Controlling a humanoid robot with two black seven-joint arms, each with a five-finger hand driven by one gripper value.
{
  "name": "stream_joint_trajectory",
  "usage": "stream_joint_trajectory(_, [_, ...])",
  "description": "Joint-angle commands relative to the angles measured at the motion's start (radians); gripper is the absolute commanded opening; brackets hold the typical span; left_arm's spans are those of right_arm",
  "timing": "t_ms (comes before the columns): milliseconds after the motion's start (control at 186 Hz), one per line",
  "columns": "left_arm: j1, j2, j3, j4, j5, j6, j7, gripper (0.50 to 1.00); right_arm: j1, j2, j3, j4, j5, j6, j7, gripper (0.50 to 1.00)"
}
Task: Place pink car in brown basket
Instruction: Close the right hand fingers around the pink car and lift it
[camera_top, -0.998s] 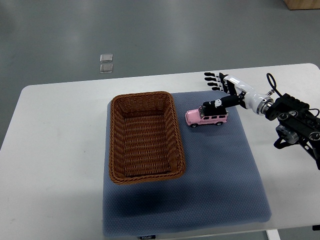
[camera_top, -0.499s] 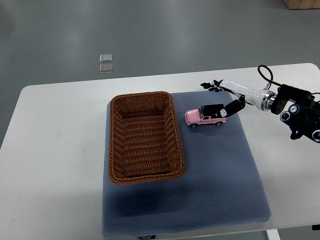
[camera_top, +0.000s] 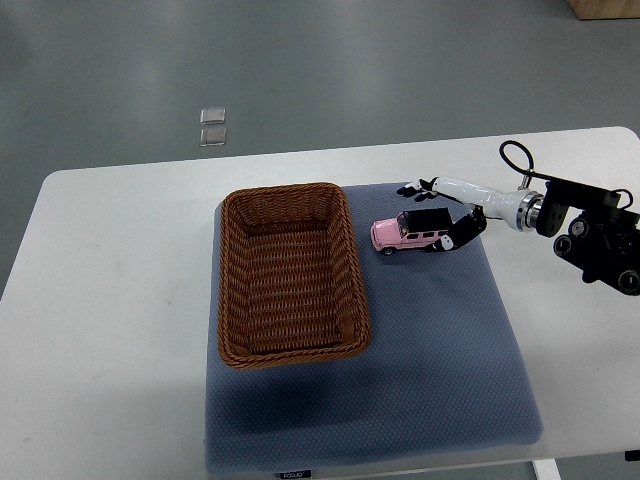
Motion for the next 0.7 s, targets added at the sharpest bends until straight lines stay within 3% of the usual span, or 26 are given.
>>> stream_joint_trajectory(0, [0.000,0.000,0.000,0.000,0.000,0.000,0.000,1.000,0.000,0.000,-0.035,-0.002,-0.002,-0.028,0.000,0.866])
stream_joint_trajectory(209, [-0.001,0.000,0.000,-0.002,0.000,0.000,0.000,1.000,-0.001,0.000,-0.044,-0.013,-0.005,-0.034,-0.022,0.829])
stream_joint_trajectory(311, [-0.001,0.000,0.000,0.000,0.000,0.000,0.000,1.000,-0.001,0.000,-0.042,-0.017,-0.008,-0.036,-0.025,0.770])
stream_joint_trajectory(343, [-0.003,0.000,0.000,0.000,0.000,0.000,0.000,1.000,0.000,0.000,-0.042,-0.017,-0.009,-0.036,-0.031,0.733])
stream_joint_trajectory(402, [-0.002,0.000,0.000,0.000,0.000,0.000,0.000,1.000,-0.001,0.000,-0.042,-0.017,-0.011,-0.040,-0.036,0.621])
stream_joint_trajectory(499, [-0.002,0.000,0.000,0.000,0.000,0.000,0.000,1.000,-0.001,0.002,-0.044,-0.017,-0.012,-0.062,-0.036,0.500])
stream_joint_trajectory(692, [-0.003,0.000,0.000,0.000,0.000,0.000,0.000,1.000,0.000,0.002,-0.039,-0.014,-0.011,-0.119,-0.036,0.500])
